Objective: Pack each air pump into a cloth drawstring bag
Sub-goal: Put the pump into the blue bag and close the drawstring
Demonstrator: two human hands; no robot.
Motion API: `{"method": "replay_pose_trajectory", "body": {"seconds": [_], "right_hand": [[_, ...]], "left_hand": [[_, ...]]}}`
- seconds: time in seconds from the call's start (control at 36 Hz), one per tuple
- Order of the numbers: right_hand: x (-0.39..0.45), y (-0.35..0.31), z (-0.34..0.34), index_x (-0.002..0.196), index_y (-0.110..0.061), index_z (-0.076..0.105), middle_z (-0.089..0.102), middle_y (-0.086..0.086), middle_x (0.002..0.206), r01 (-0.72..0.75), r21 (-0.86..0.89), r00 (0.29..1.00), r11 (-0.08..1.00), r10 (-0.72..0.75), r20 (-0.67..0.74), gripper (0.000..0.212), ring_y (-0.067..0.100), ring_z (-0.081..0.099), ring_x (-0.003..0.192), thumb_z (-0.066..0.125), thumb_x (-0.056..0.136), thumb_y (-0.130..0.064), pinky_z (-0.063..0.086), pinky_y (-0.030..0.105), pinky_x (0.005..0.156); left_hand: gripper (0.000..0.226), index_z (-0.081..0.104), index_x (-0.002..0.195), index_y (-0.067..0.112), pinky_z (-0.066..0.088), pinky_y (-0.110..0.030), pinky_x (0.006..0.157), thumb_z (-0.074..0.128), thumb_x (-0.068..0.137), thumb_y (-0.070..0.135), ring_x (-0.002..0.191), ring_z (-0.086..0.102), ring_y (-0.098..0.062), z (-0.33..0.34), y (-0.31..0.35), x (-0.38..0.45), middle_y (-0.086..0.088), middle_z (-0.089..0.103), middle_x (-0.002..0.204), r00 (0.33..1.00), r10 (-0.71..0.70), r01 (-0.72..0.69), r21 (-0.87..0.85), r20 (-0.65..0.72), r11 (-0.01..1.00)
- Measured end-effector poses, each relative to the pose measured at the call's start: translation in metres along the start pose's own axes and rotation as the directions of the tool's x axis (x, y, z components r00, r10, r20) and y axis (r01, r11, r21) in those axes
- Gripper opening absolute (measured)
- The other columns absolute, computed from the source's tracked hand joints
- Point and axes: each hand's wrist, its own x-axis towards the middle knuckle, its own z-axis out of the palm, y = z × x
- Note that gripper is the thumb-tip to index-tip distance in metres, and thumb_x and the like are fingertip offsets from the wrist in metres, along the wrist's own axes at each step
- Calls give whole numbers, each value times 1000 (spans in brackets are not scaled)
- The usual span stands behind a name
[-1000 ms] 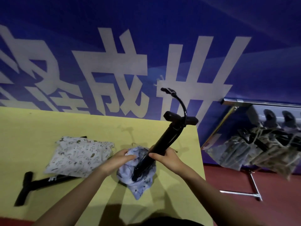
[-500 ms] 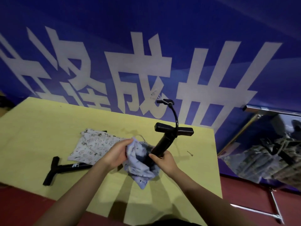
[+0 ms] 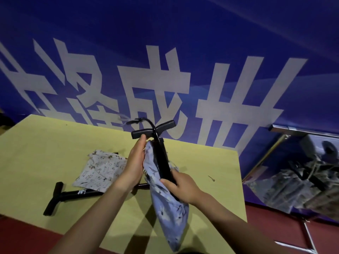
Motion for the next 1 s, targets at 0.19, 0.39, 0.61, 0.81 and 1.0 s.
{"method": "replay_pose_trajectory", "body": {"seconds": [0.19, 0.39, 0.61, 0.81, 1.0], "right_hand": [[-5, -7, -9, 94, -16, 43, 42, 5, 67, 117, -64, 990, 991, -112, 83, 37, 23, 39, 59, 31, 98, -50, 30, 39, 58], [-10, -8, -2, 84, -8, 51, 51, 9, 76, 59, 139, 979, 989, -30, -202, 58, 27, 44, 75, 13, 93, -50, 35, 38, 72], [-10, 25, 3, 75, -21, 48, 49, -4, 58, -445, 317, 875, 837, 483, -46, 31, 12, 47, 55, 61, 89, -46, 31, 29, 54], [-9, 19, 2, 61, -20, 30, 34, -2, 66, -359, -58, 924, 931, 346, -162, 42, 22, 37, 59, 49, 97, -30, 24, 34, 54], [-8, 15, -4, 65, -15, 48, 48, 3, 71, -298, 9, 907, 954, 286, -308, 34, 23, 45, 65, 52, 97, -25, 27, 35, 59]], "left_hand": [[50, 70, 87, 13, 48, -31, 80, 60, 78, 61, 85, 65, -18, -12, 3, 10, 0, 70, 84, 999, 46, -46, 122, -1, 991], [43, 61, 67, 15, 44, -33, 65, 49, 94, 47, 65, 57, -21, -20, 2, 19, -4, 59, 69, 979, 46, -25, 111, -197, 994], [40, 61, 71, 17, 46, -18, 55, 44, 99, 39, 61, 59, -7, -31, 6, 14, 5, 60, 65, 924, 177, -141, 127, -340, 982], [33, 69, 89, 20, 45, -28, 79, 45, 98, 40, 94, 60, -16, -35, 2, 2, -3, 65, 97, 938, 239, -180, 237, -251, 955], [26, 68, 94, 26, 42, -19, 78, 47, 97, 40, 96, 58, -2, -32, 18, -11, 6, 64, 99, 950, 266, -215, 280, -160, 936]]}}
